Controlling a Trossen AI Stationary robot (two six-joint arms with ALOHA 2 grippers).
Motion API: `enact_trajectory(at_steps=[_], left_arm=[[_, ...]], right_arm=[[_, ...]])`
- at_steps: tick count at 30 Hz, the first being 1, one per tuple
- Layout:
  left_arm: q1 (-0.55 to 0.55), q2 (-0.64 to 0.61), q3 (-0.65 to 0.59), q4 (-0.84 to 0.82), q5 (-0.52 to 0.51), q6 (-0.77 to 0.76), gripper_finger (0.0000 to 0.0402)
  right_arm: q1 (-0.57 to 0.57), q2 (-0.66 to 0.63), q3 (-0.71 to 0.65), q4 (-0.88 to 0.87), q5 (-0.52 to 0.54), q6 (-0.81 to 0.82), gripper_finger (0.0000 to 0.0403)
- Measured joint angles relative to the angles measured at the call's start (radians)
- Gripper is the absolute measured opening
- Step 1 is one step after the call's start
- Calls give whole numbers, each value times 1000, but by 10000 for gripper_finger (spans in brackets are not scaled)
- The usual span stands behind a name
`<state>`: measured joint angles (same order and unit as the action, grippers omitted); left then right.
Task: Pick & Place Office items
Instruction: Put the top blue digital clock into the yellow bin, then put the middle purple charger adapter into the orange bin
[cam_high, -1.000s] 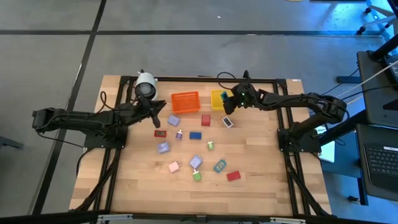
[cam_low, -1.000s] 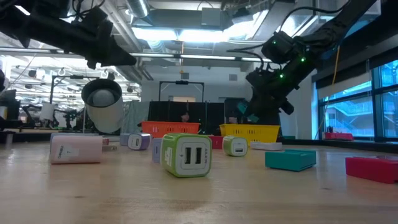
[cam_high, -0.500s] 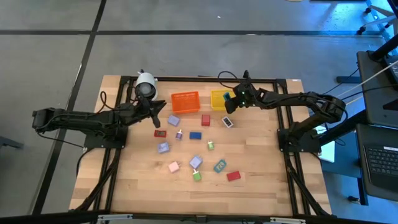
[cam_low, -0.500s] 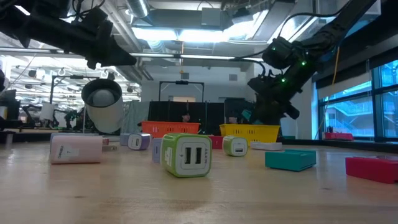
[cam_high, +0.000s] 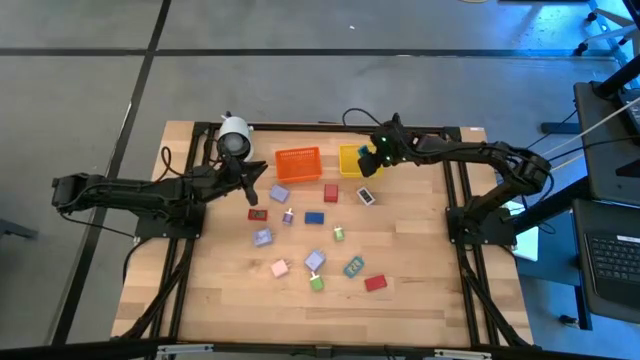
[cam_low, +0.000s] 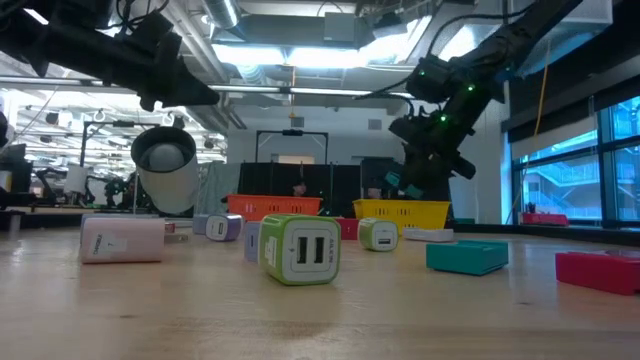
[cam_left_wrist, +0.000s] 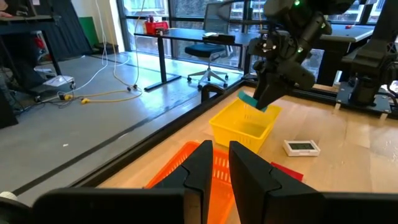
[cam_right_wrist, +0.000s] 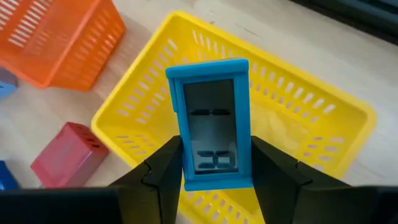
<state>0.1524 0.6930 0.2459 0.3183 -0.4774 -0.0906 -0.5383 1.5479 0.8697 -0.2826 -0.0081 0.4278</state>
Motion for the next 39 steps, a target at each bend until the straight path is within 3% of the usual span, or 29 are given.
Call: enact_trajectory(at_steps=[16,20,27,39], left_arm=[[0,0,0,0,5,0,50],[0,0,0,0,5,0,50],[0,0,0,0,27,0,51],[0,0,0,0,27,0,52]], right_arm=[[4,155,196,-250,-12,-47,160],[-3,154,200,-278,-36,-47,164],[-3,154,199,-279,-41,-46,208],[-3,154,199,-262,-60,-66,218]])
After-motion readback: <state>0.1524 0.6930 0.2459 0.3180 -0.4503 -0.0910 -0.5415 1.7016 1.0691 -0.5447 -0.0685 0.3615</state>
